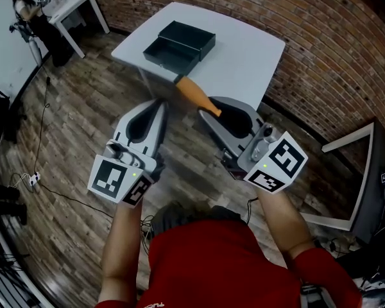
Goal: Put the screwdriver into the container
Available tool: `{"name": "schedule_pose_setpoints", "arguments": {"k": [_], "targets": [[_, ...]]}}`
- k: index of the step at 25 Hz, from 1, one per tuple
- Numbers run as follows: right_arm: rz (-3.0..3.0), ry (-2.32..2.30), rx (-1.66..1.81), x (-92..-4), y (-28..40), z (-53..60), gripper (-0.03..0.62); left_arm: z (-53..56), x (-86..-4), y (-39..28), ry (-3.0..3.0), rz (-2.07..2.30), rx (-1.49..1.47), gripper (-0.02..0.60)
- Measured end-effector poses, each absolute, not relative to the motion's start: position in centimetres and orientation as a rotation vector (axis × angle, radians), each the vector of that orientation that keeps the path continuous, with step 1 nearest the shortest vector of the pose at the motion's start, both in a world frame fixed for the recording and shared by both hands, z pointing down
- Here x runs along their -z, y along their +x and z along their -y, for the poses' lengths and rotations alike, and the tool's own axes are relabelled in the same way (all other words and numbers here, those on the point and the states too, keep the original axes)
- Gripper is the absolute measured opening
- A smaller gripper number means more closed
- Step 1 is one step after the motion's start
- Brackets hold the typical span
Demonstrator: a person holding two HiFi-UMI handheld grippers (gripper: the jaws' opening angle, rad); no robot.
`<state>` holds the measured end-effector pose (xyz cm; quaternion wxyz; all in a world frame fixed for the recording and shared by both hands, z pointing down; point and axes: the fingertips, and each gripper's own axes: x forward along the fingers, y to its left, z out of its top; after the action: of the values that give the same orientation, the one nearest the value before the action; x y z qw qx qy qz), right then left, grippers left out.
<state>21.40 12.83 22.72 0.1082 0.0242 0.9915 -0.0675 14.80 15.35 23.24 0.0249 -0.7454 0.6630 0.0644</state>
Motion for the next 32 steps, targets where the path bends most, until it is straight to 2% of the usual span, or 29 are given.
{"name": "schedule_pose_setpoints", "arguments": {"k": [14, 32], "targets": [[-2.933, 0.039, 0.154, -22.4, 18.4, -10.2, 0.089, -12.7, -22.4, 10.8, -2.284, -2.041, -0.209, 0.012], [-2.966, -0.182, 0.119, -22.8, 6.3, -4.2, 0.089, -6.2, -22.0, -1.8, -2.375, -1.899, -0.19, 0.012]]}}
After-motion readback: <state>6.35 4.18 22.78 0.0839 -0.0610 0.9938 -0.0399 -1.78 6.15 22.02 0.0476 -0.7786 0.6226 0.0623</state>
